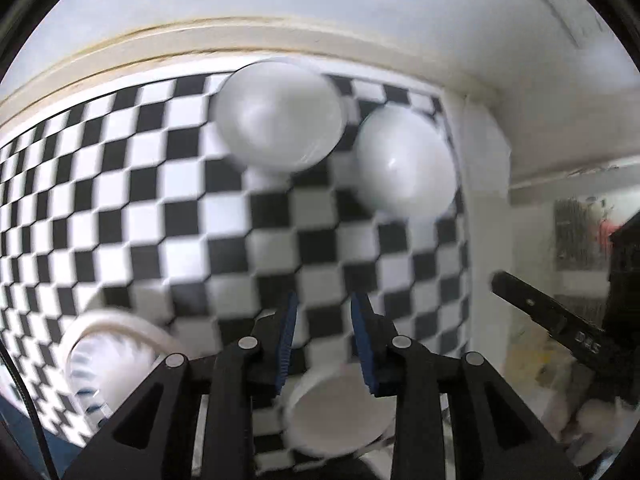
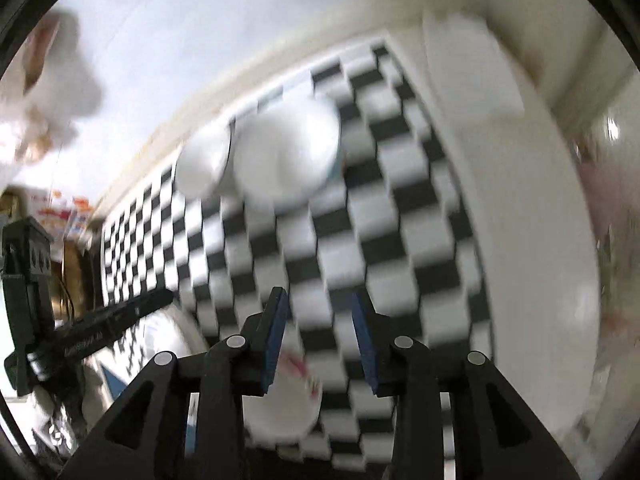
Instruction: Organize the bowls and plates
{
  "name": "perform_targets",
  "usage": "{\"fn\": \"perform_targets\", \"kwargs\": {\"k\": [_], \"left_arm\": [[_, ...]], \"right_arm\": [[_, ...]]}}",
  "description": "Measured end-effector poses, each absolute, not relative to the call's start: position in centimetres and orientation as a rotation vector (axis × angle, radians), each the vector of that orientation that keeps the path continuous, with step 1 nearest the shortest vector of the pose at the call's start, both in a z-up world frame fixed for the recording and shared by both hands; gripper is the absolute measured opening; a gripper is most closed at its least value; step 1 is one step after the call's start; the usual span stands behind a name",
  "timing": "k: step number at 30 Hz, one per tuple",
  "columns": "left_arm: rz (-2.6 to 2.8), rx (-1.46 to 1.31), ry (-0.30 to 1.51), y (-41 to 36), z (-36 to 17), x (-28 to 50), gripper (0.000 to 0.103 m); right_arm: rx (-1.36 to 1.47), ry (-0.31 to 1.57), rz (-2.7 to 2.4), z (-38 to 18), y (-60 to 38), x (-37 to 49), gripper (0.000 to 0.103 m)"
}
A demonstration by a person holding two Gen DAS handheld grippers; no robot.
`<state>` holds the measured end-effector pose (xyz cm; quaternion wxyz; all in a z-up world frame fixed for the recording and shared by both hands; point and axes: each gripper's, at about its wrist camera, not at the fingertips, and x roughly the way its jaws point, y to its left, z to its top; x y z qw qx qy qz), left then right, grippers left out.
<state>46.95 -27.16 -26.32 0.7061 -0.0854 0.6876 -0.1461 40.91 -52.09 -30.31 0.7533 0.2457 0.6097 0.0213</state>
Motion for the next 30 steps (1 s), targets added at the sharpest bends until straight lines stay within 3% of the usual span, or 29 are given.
{"fn": "perform_targets", "kwargs": {"k": [7,14,18,30], "left_arm": [[-0.323,-0.252,1.611,-31.1,-30.7,53.2,0.026],[-0.296,-0.157,1.636,-34.0,-33.6,55.3,0.025],[-0.291,-0.097,1.607,-34.8,-34.0,55.4,0.021],[-0.33,-0.024,1.53,-34.8,-30.8,53.4,0.02]], "right_arm": [[0.581,1.37,0.053,-34.1,-54.3,50.6,0.036],[0.591,1.442,0.042,-38.4,-55.0,54.2,0.035],[0.58,1.472,0.055,-39.8,-54.6,54.8,0.012],[0.483,1.426,0.024,-37.5,-52.5,52.9,0.011]]}}
